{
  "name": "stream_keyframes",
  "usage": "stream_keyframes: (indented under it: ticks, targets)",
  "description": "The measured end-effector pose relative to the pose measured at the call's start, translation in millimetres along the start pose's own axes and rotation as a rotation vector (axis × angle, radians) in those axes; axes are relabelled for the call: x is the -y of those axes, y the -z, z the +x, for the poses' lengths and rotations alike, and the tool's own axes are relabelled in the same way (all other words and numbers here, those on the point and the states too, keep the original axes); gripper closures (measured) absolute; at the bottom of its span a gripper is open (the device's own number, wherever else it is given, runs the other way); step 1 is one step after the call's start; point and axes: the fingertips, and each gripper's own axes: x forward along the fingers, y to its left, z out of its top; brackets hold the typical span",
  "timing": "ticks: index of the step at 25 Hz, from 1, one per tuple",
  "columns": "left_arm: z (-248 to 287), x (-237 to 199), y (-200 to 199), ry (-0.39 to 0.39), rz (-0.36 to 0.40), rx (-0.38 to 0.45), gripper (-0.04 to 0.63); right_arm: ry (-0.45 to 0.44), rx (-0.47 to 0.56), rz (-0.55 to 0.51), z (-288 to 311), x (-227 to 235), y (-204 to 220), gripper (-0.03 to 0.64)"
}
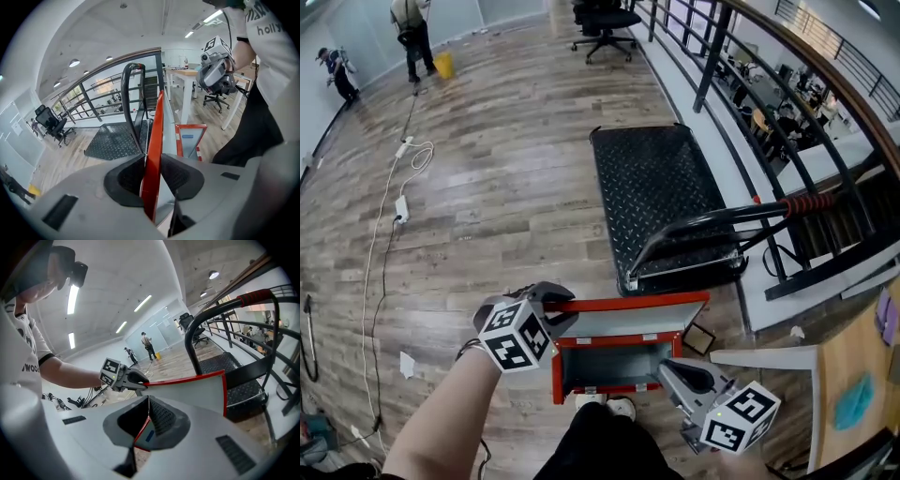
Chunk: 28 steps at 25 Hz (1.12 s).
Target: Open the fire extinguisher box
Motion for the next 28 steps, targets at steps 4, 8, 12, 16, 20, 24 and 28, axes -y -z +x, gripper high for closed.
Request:
stream_keyframes:
  ticks: [4,8,12,16,20,24,28]
  targets:
    - [6,-9,3,0.019,-0.005,0.009,0.492,0.023,-0.011,0.015,5,5,3,0.606]
    - [12,-18,5,0.058,-0.021,0.009,0.492,0.041,-0.008,0.024,14,11,0,0.606]
    - [18,-27,8,0.097,-0.04,0.008,0.494,0.052,-0.01,0.031,21,14,-2,0.606]
    - [24,-35,10,0.119,-0.046,0.017,0.495,0.071,-0.01,0.045,25,22,-2,0.606]
    - [31,-40,13,0.13,-0.056,0.023,0.497,0.08,-0.016,0.058,29,27,3,0.606]
    - [34,-45,19,0.144,-0.067,0.03,0.497,0.087,-0.022,0.068,33,26,8,0.606]
    - [42,-53,24,0.159,-0.077,0.031,0.499,0.097,-0.022,0.08,36,34,12,0.606]
